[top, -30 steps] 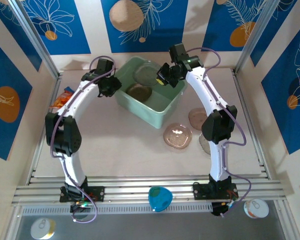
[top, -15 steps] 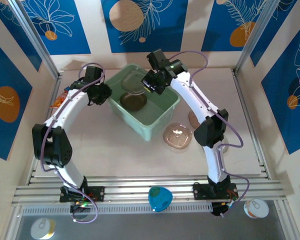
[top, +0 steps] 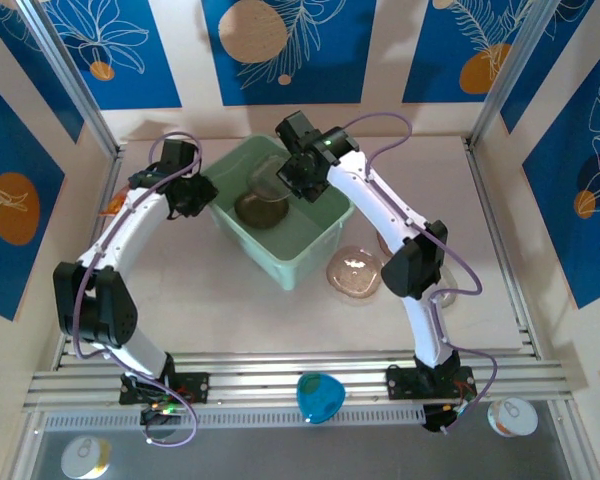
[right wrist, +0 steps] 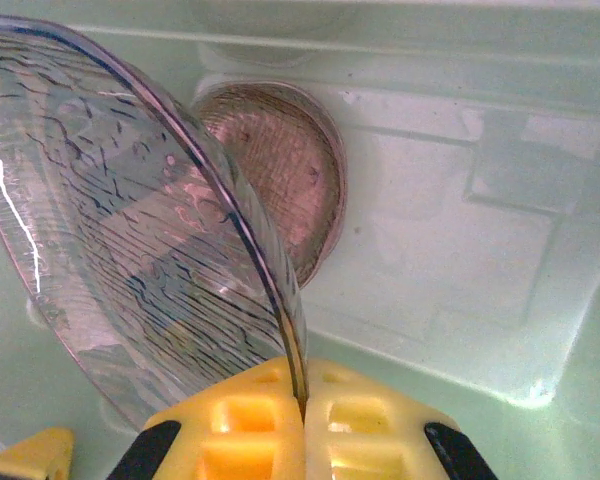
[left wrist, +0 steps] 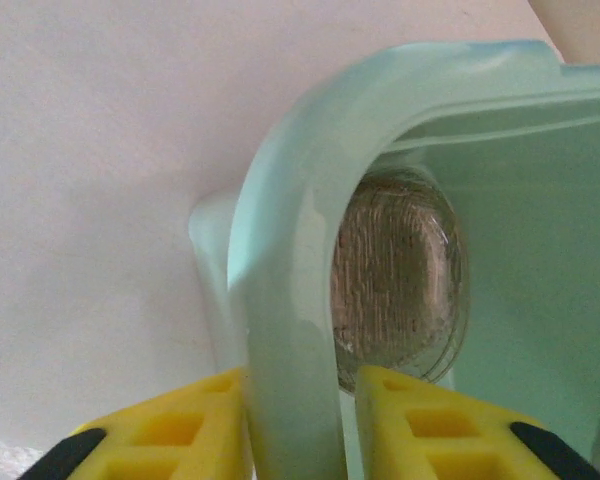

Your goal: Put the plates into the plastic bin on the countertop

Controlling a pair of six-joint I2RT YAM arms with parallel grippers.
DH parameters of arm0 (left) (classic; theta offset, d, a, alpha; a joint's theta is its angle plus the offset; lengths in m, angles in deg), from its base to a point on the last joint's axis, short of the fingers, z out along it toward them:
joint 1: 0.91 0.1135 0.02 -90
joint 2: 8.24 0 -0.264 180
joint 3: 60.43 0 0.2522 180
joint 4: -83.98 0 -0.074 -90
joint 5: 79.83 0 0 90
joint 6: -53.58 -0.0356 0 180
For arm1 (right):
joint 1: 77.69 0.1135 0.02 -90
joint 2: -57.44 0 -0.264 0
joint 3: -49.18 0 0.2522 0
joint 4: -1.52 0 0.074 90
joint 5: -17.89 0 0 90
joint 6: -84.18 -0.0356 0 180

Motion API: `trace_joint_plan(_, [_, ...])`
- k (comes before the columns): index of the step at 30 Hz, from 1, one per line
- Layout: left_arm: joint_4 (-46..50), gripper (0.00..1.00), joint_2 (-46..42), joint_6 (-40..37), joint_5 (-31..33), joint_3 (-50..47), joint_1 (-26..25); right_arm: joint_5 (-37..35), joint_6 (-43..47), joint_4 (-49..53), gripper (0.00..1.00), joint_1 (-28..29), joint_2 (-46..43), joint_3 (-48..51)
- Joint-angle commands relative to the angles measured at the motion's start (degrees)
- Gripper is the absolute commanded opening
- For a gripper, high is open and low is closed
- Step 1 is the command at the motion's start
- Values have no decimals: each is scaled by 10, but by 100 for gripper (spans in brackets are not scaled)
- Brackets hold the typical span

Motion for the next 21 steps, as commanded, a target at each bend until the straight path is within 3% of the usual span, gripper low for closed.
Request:
trace_joint_plan(1, [4, 41, -23, -17, 10, -3, 3, -30, -48, 21, 0, 19, 15, -22])
trace_joint_plan(9, [26, 62, -30, -69, 17, 35, 3, -42, -103, 22, 0, 44, 41, -23])
trace_joint_plan(21, [51, 73, -61, -148, 39, 54, 5, -85, -162, -14, 0, 60, 97, -13])
